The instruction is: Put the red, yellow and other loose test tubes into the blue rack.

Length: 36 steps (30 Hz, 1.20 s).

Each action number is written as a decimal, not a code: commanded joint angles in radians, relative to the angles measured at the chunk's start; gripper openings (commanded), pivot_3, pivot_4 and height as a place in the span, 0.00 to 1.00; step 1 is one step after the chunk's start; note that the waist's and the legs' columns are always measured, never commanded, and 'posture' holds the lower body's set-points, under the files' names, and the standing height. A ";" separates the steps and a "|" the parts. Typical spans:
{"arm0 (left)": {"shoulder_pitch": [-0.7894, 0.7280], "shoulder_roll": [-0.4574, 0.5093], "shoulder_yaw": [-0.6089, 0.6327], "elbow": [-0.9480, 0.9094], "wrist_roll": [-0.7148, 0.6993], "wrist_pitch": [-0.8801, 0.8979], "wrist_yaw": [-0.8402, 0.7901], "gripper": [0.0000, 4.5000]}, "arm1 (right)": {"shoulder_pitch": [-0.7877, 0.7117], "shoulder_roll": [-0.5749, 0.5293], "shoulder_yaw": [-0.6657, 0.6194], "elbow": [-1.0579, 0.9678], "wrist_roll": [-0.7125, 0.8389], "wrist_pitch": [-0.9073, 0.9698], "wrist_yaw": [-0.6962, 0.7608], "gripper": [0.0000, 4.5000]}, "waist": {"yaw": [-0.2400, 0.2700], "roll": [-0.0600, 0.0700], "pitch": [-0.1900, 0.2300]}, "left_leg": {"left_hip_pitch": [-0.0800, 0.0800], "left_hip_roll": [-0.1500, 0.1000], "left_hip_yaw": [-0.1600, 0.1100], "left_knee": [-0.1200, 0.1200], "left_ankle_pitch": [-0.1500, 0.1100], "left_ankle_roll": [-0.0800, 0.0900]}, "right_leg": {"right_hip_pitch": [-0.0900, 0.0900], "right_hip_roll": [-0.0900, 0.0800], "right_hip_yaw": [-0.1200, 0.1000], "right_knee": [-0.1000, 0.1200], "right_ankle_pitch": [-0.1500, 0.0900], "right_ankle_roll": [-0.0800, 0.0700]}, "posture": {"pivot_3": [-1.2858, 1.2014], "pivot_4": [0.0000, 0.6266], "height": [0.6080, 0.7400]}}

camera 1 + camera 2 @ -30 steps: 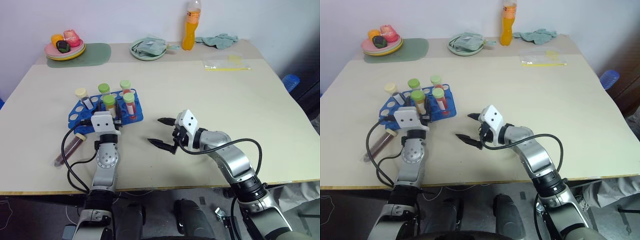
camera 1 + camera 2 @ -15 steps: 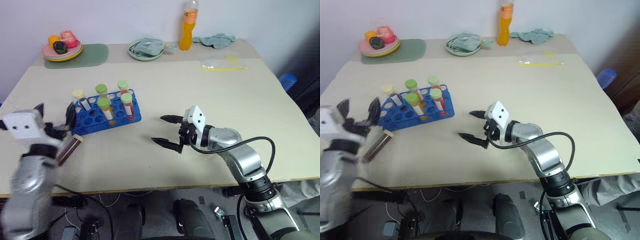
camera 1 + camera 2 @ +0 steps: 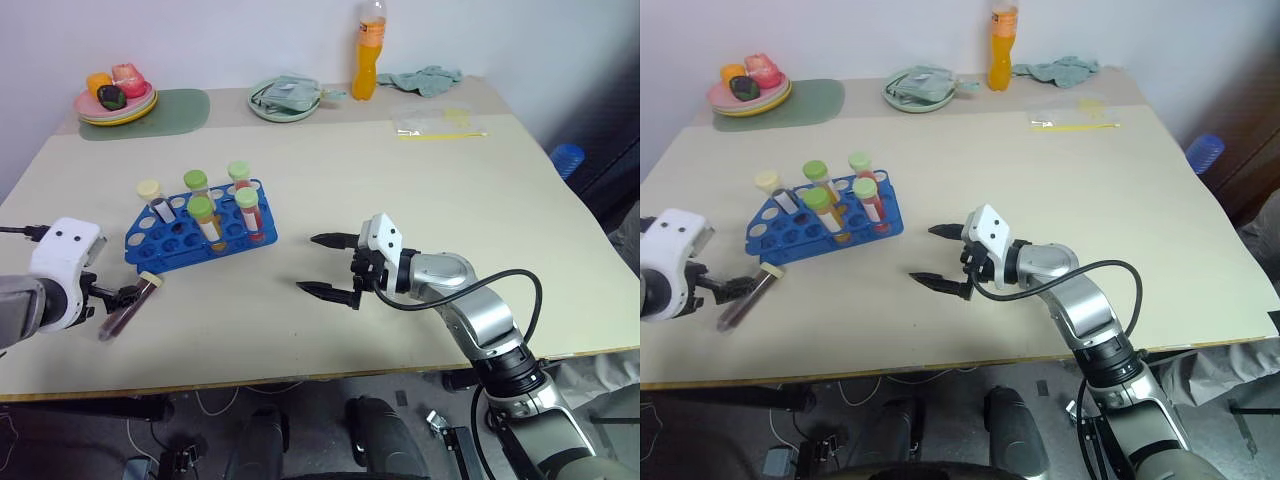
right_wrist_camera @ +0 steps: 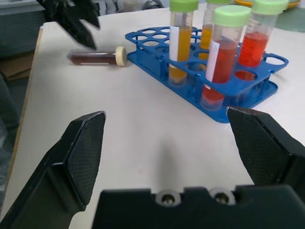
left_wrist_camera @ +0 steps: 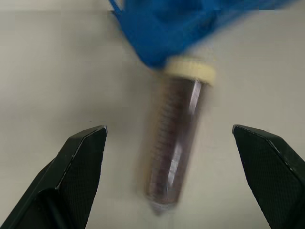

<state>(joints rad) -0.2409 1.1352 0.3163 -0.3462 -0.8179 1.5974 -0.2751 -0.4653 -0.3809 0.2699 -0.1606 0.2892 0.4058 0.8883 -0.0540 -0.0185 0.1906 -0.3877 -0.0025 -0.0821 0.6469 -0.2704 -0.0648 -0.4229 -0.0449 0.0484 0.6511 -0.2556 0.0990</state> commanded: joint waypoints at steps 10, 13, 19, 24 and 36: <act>-0.206 0.099 -0.430 0.247 0.193 -0.151 -0.231 0.44 | 0.044 0.009 -0.007 -0.081 -0.007 -0.002 -0.053 1.00 | 0.010 0.000 0.000 | -0.002 0.000 0.001 0.001 0.000 0.000 | -0.002 -0.001 0.001 0.000 0.000 0.000 | 0.52 0.24 1.00; -0.179 0.134 -0.431 0.220 0.219 -0.222 -0.298 0.18 | 0.051 0.005 -0.007 -0.093 -0.008 0.005 -0.062 1.00 | 0.010 0.000 0.000 | -0.002 0.000 0.001 0.001 0.000 0.000 | -0.002 -0.001 0.001 0.000 0.000 0.000 | 0.52 0.24 1.00; 0.138 0.138 -0.071 0.039 0.220 -0.487 -0.469 0.18 | 0.059 -0.004 -0.011 -0.107 -0.006 0.010 -0.069 1.00 | 0.006 0.000 0.000 | -0.003 0.000 0.002 0.001 0.000 0.000 | -0.003 -0.001 0.001 0.000 0.000 0.000 | 0.52 0.24 1.00; 0.358 -0.252 0.348 -0.161 0.196 -0.872 -0.445 0.18 | 0.054 -0.004 -0.011 -0.098 -0.005 0.009 -0.066 1.00 | 0.013 0.000 0.000 | -0.003 0.001 0.005 0.000 0.000 0.000 | -0.004 -0.003 0.002 -0.002 0.000 -0.001 | 0.52 0.24 1.00; 0.153 -0.934 0.029 -0.063 0.763 -1.516 0.284 0.18 | -0.019 0.053 0.033 -0.005 -0.015 -0.029 -0.031 1.00 | 0.043 -0.009 -0.004 | -0.001 -0.001 0.002 0.004 0.000 0.000 | 0.004 -0.004 0.001 -0.003 0.002 0.000 | 0.52 0.24 1.00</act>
<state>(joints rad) -0.0703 0.2166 0.3859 -0.4460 -0.1165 0.1803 -0.0464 -0.4633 -0.3390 0.3002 -0.1527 0.2753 0.4024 0.8502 -0.0107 -0.0279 0.1861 -0.3885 -0.0037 -0.0804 0.6514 -0.2704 -0.0649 -0.4193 -0.0480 0.0489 0.6487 -0.2538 0.0995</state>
